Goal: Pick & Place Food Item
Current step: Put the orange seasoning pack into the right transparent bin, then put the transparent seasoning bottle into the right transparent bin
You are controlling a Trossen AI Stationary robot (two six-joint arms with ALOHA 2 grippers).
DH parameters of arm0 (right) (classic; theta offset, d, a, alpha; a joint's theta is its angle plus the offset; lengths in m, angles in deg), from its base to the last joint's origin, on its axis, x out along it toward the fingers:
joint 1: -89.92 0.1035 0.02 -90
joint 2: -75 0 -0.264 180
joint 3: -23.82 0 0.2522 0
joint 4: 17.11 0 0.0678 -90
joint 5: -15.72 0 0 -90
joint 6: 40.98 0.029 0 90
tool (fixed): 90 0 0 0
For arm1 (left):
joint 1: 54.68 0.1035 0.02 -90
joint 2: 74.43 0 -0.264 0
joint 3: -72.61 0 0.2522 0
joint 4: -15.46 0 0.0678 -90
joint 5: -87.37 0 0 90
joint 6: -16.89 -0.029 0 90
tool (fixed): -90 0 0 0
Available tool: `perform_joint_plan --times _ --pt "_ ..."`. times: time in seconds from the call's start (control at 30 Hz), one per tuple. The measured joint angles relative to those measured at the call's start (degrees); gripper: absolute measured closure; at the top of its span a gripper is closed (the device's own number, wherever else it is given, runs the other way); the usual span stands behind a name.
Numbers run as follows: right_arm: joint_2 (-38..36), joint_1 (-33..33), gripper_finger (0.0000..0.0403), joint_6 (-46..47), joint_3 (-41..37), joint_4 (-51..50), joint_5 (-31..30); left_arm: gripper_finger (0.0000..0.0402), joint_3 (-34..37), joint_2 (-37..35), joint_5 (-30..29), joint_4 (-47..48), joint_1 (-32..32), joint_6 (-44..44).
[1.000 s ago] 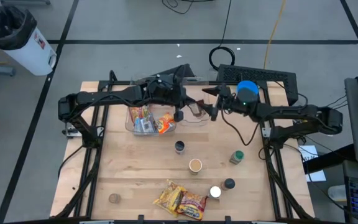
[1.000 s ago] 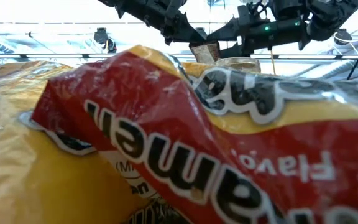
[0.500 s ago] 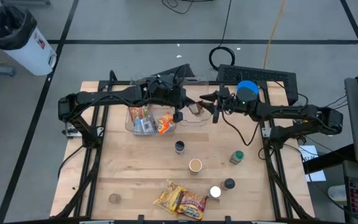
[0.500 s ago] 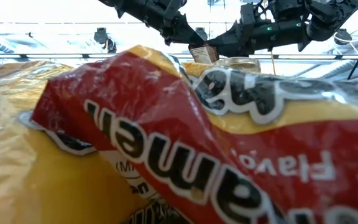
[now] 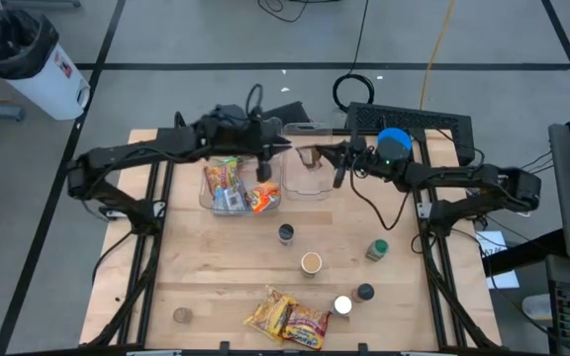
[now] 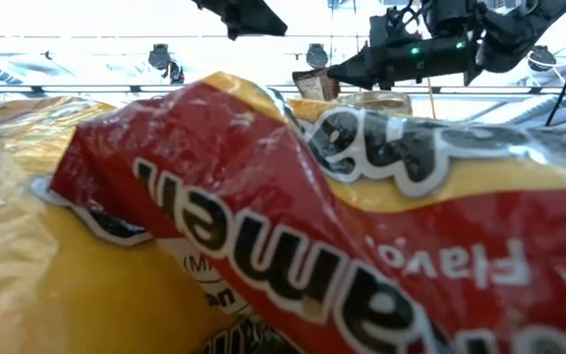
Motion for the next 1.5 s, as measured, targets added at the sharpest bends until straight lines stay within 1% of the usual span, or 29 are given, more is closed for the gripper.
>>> perform_joint_plan --times 0.07,0.13,0.27,0.37,0.53,0.63,0.77,0.9,1.0,1.07,1.13,1.37,1.5 --pt "3.3 -2.0 0.0402 0.6 0.2 4.2 -0.2 0.0340 1.8 -2.0 1.5 0.0 0.5 0.2" --pt "7.4 -4.4 0.0402 3.1 0.1 7.5 -0.3 0.0340 4.0 -3.5 1.5 -1.2 0.7 0.3" --pt "17.5 -7.8 0.0402 7.9 2.5 13.0 -0.3 0.0339 8.7 -4.4 1.4 -4.3 1.8 0.6" --pt "24.1 -8.7 0.0402 9.2 6.8 14.1 -0.1 0.0339 10.9 -4.4 1.4 -6.4 2.4 0.6" --pt "31.8 -8.3 0.0403 8.5 12.5 13.0 0.1 0.0339 12.2 -4.3 1.4 -6.1 3.0 1.7" --pt "34.4 -8.3 0.0403 7.5 14.6 11.8 -0.2 0.0339 12.3 -4.3 1.4 -6.0 2.9 1.6" --pt "36.7 -8.3 0.0403 5.7 15.5 11.1 -3.3 0.0339 12.3 -4.3 1.4 -5.8 3.0 1.4" --pt "37.2 -8.4 0.0402 2.7 15.5 10.2 -3.4 0.0339 12.3 -4.3 1.4 -5.8 3.0 1.1" --pt "37.2 -8.4 0.0393 1.3 15.5 9.8 -3.2 0.0339 12.3 -4.3 1.4 -5.8 3.0 0.3" --pt "37.2 -8.4 0.0379 1.6 15.5 9.7 -3.2 0.0339 12.3 -4.3 1.4 -5.8 3.0 0.3" --pt "37.2 -8.5 0.0355 1.9 15.5 9.1 -2.9 0.0339 12.3 -4.3 1.4 -5.9 3.0 0.3" --pt "37.1 -8.2 0.0240 1.9 15.5 7.1 -2.8 0.0339 12.3 -4.3 1.4 -5.9 3.0 2.0" --pt "33.8 -7.3 0.0185 0.5 15.5 4.3 -2.8 0.0339 12.3 -4.6 1.5 -5.5 2.8 6.5"
